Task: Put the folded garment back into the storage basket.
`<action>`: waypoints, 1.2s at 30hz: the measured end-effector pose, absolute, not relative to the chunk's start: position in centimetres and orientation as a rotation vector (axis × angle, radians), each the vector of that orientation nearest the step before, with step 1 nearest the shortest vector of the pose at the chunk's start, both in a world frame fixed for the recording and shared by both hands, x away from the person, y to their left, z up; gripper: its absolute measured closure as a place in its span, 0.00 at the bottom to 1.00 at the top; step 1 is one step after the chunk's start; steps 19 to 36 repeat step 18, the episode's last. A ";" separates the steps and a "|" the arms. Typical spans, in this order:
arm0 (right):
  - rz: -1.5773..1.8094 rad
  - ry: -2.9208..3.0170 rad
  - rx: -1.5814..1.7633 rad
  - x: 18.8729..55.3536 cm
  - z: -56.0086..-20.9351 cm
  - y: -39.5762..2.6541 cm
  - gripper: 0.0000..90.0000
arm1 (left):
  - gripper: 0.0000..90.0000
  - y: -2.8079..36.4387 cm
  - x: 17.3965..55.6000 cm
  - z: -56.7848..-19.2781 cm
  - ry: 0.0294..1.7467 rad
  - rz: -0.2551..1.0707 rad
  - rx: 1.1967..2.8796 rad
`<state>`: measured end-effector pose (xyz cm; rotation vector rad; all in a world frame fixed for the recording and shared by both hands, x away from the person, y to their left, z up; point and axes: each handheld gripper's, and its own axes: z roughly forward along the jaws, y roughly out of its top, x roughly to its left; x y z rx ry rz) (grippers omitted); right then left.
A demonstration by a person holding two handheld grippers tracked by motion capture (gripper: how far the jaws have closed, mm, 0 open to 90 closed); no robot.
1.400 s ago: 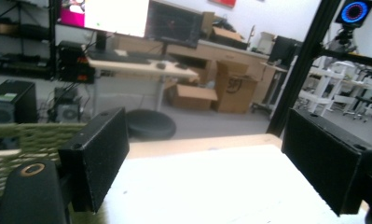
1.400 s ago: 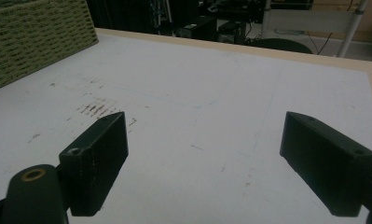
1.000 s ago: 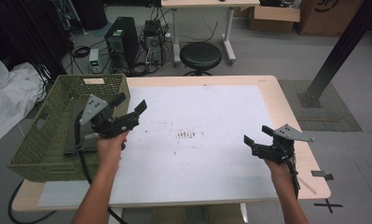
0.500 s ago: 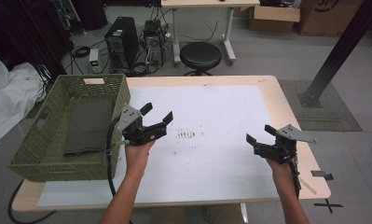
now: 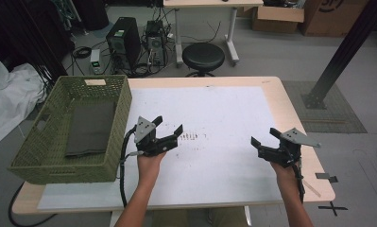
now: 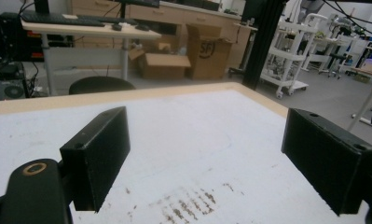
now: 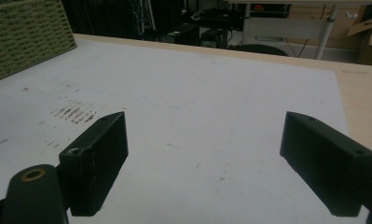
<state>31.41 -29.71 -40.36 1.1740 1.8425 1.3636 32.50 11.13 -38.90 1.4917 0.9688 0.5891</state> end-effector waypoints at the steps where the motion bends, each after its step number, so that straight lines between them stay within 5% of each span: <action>1: 1.366 1.841 1.176 31.4 -40.4 -29.7 0.17 | 0.18 11.1 32.5 -39.0 0.972 0.589 1.493; 36: 1.366 1.834 1.179 31.4 -40.8 -29.4 0.17 | 0.18 11.3 32.6 -39.4 0.993 0.590 1.499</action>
